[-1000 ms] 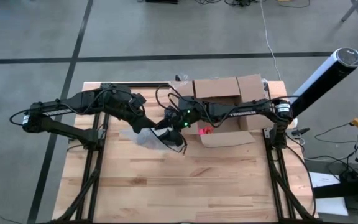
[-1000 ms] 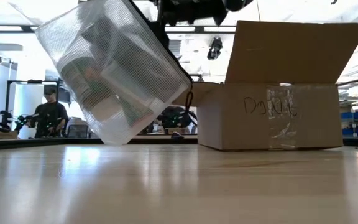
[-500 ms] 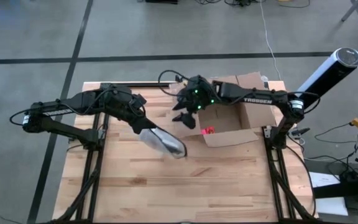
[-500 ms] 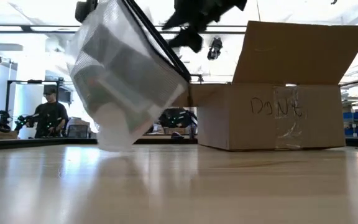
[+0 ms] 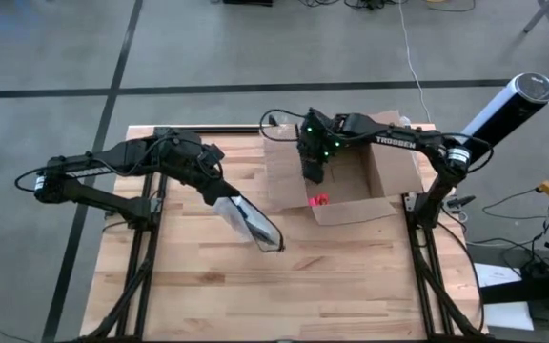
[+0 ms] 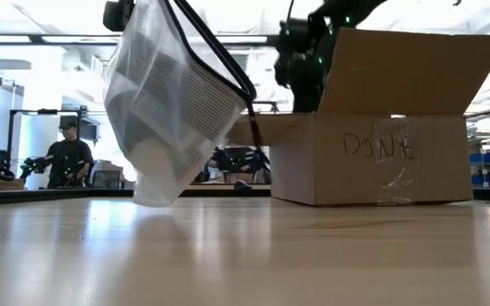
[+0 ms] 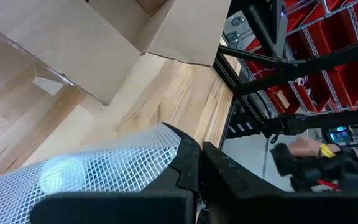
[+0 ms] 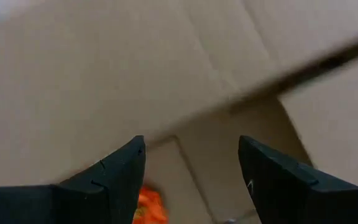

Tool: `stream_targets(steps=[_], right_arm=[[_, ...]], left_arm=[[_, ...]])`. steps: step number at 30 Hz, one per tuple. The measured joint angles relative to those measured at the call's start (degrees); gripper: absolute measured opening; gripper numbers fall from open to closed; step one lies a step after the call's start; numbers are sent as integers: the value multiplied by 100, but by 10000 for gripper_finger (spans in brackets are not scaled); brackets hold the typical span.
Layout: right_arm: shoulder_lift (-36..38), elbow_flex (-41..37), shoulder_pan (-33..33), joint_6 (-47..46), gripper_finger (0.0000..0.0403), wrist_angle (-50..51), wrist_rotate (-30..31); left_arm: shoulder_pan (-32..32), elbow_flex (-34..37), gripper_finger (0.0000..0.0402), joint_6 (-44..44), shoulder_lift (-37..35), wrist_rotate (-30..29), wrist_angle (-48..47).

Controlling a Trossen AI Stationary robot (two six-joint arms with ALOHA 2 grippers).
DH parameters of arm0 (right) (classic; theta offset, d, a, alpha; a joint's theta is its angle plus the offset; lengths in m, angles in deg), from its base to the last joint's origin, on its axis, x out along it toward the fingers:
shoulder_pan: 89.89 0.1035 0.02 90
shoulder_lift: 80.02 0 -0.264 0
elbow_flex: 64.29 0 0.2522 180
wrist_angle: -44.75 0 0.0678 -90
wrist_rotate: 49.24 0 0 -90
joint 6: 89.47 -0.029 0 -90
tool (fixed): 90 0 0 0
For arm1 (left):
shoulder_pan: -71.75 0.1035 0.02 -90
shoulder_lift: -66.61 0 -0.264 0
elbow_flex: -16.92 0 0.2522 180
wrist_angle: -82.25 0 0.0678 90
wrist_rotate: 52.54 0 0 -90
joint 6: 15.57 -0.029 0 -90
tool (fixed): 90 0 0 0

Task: Unpack boxes

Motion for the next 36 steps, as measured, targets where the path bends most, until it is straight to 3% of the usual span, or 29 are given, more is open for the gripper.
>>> stream_targets(steps=[7,23,36], right_arm=[[-80,-195,-244,176,229,-168,764],[-65,241,-473,360,241,-303,2358],[-65,738,-953,479,236,-317,2477]], left_arm=[[0,0,0,24,0,-2,-1],[0,0,0,85,0,-2,3],[0,0,0,109,0,-4,-4]])
